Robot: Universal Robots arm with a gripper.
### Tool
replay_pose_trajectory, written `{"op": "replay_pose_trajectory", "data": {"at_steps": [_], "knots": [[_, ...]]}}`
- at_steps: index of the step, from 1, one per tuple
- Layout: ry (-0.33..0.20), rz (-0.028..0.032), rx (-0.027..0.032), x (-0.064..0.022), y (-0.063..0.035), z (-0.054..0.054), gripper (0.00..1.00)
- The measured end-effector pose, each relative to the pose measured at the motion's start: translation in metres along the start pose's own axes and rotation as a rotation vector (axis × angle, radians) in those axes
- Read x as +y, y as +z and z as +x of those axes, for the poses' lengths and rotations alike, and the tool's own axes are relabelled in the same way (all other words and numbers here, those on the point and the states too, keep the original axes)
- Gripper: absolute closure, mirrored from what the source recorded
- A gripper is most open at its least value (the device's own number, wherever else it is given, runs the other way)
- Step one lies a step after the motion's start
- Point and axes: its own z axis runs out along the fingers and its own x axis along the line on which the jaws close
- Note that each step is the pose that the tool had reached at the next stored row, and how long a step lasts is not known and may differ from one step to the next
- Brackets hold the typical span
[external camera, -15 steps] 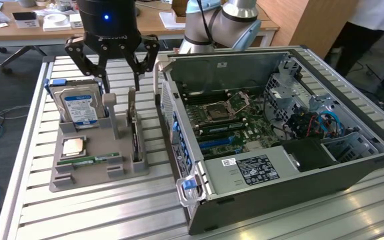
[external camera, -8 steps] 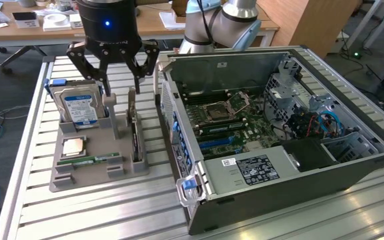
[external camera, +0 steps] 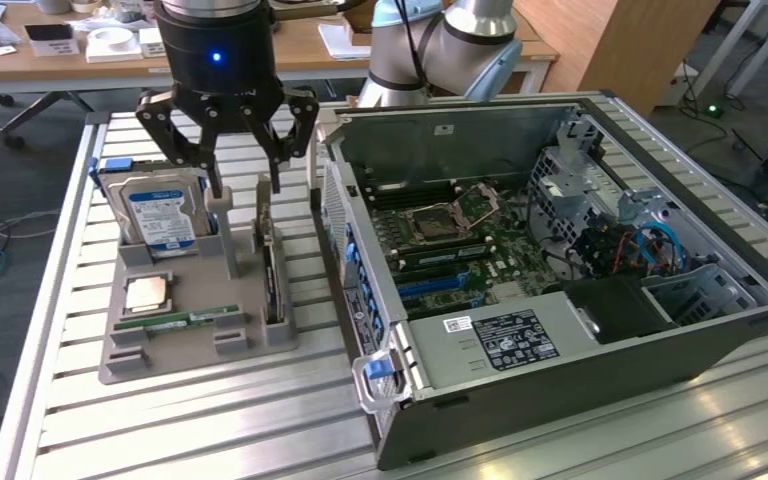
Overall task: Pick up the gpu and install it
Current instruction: 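Pick up the gpu and move the gpu toward the slot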
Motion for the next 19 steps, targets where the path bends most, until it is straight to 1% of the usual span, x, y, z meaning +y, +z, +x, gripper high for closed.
{"op": "replay_pose_trajectory", "data": {"at_steps": [8, 19], "knots": [[0.000, -0.0003, -0.0002, 0.0000, 0.0003, 0.0000, 0.41], [0.000, -0.0007, -0.0002, -0.0004, 0.0077, 0.0002, 0.41]]}}
